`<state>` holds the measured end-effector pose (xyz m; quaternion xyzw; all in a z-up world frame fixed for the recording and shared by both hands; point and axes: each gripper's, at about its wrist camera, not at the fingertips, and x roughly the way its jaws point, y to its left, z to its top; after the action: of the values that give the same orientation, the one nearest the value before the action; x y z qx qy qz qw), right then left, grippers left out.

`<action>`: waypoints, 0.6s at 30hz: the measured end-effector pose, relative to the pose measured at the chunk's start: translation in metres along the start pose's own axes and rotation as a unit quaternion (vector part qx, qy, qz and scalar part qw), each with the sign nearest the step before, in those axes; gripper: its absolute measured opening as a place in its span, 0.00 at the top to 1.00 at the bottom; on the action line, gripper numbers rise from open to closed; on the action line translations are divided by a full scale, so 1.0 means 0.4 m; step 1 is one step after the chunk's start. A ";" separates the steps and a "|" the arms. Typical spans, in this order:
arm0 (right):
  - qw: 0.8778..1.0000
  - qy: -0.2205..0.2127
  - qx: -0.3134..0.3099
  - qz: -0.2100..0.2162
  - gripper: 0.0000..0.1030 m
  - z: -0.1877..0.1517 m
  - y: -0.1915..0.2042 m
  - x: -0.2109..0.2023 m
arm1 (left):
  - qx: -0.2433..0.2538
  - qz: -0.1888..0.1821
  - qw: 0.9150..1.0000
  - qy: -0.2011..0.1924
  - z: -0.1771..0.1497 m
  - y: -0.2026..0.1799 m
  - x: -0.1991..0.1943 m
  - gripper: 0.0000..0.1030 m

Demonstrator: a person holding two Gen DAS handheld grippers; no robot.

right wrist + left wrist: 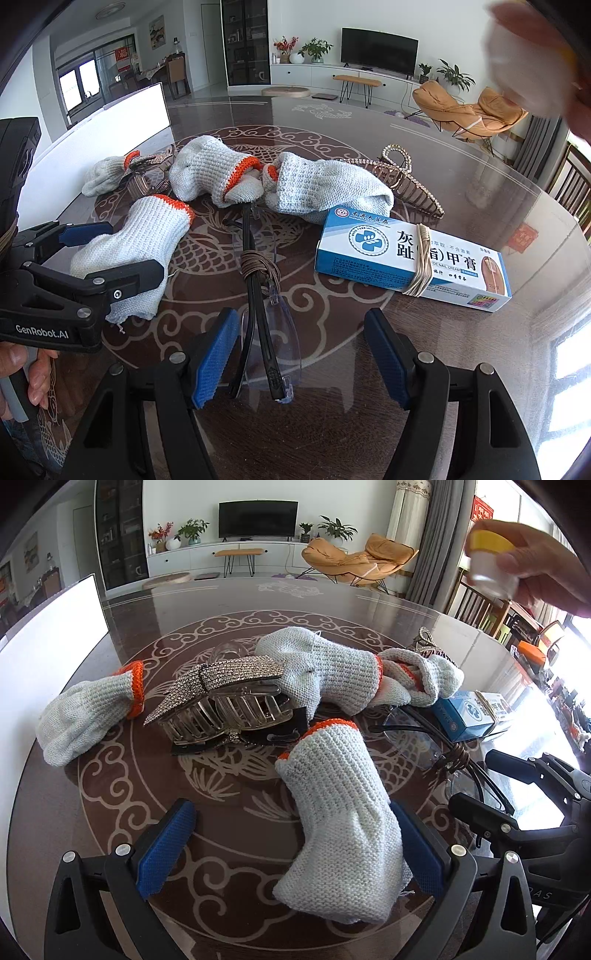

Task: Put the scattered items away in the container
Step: 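Position the right gripper around the black glasses frame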

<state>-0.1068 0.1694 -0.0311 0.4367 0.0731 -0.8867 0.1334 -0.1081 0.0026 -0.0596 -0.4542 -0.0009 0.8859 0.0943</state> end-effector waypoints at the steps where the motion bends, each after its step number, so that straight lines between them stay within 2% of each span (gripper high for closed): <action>1: 1.000 0.000 0.000 0.000 0.31 0.000 0.000 0.000 | 0.000 0.000 1.000 0.000 0.000 -0.001 0.000 0.00; 18: 1.000 0.000 0.000 0.000 0.31 -0.001 -0.001 0.001 | -0.001 -0.002 1.000 0.001 0.002 0.011 0.006 0.00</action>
<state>-0.1069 0.1700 -0.0315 0.4366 0.0731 -0.8867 0.1333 -0.1108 -0.0012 -0.0615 -0.4548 -0.0028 0.8854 0.0958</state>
